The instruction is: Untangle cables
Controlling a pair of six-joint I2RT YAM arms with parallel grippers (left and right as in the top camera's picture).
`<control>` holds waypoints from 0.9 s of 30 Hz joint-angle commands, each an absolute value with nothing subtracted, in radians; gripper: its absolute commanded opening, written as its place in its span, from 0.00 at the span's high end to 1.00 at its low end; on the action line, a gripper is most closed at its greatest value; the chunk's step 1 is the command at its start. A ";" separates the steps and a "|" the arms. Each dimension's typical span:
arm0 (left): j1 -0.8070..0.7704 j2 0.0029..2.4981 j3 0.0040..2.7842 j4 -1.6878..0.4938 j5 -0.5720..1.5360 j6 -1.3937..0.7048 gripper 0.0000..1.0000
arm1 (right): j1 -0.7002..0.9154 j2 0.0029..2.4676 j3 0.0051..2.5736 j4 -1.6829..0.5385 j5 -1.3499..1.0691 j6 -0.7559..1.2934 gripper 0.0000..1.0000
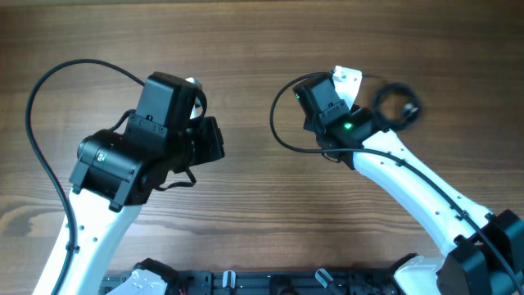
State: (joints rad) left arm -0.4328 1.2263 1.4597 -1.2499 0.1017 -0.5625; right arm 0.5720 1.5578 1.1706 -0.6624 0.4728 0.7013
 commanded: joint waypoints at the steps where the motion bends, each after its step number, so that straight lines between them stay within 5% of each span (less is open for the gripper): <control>1: -0.430 1.239 1.466 -1.240 0.083 -0.554 0.78 | 0.570 1.571 1.170 -0.618 0.339 0.605 0.96; 6: -0.430 1.329 1.466 -1.235 -0.012 -0.554 0.69 | 0.482 1.571 1.170 -0.727 0.578 0.737 0.96; 8: -0.430 1.373 1.466 -1.225 -0.041 -0.553 0.49 | 0.348 1.571 1.170 -0.733 0.411 0.750 0.96; 9: -0.430 1.402 1.466 -1.213 -0.043 -0.553 0.33 | 0.277 1.571 1.170 -0.728 0.324 0.728 0.90; 12: -0.430 1.468 1.466 -1.182 -0.043 -0.553 0.02 | 0.080 1.571 1.170 -0.681 0.173 0.544 0.37; 16: -0.430 1.577 1.466 -1.119 0.000 -0.498 0.00 | -0.097 1.572 1.170 -0.662 0.162 0.417 0.11; 27: -0.527 1.654 1.466 -1.107 0.047 -0.422 0.00 | -0.244 1.829 1.170 -0.559 0.100 0.421 0.09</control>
State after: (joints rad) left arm -0.4946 1.6524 1.4597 -1.1084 0.0345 -0.4557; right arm -0.2440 1.7447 1.1694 -0.5816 0.1566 0.4393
